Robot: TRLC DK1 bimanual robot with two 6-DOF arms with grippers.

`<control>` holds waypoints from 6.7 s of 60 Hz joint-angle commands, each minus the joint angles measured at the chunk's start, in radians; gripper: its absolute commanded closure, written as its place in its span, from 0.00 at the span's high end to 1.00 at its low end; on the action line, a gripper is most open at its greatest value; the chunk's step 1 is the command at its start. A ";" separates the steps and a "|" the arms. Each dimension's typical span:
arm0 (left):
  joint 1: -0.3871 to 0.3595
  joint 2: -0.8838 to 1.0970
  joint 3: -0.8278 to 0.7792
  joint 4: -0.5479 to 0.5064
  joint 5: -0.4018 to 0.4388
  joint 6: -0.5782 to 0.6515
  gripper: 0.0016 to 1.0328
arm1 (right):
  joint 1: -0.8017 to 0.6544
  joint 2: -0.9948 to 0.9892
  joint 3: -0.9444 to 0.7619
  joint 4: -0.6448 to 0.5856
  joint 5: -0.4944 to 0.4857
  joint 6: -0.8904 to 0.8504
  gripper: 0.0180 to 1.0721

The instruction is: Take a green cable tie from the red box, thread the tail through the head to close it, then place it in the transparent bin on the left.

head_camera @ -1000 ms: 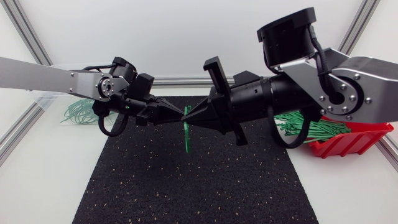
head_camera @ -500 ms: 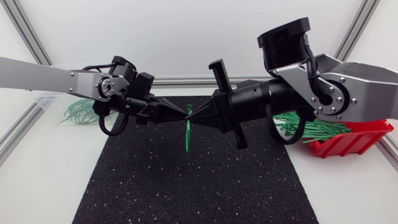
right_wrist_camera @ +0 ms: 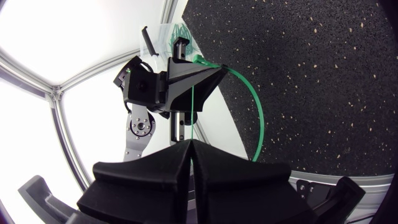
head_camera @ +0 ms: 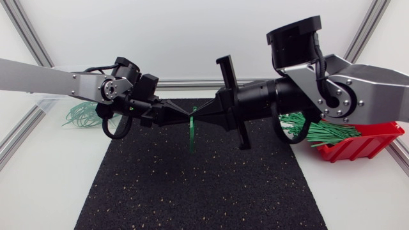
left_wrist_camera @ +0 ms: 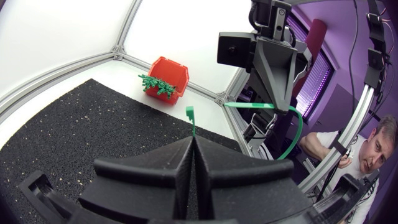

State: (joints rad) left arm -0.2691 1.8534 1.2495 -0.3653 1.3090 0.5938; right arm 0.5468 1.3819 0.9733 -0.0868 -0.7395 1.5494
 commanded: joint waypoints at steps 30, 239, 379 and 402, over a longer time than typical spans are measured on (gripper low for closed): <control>0.013 0.012 -0.024 0.052 0.032 -0.045 0.03 | -0.001 0.052 -0.039 0.163 0.009 0.072 0.05; -0.055 -0.227 -0.294 1.195 -0.036 -1.118 0.03 | 0.008 -0.130 0.107 -0.002 -0.017 0.150 0.05; -0.091 -0.399 -0.389 1.209 -0.042 -1.083 0.03 | -0.024 -0.087 0.091 0.047 0.023 0.152 0.05; -0.093 -0.442 -0.409 1.209 -0.050 -1.079 0.03 | -0.031 -0.064 0.094 0.042 0.022 0.135 0.06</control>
State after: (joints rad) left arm -0.3504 1.4464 0.8551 0.8169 1.2377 -0.4969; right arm 0.5289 1.2896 1.0637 -0.0406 -0.7403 1.6577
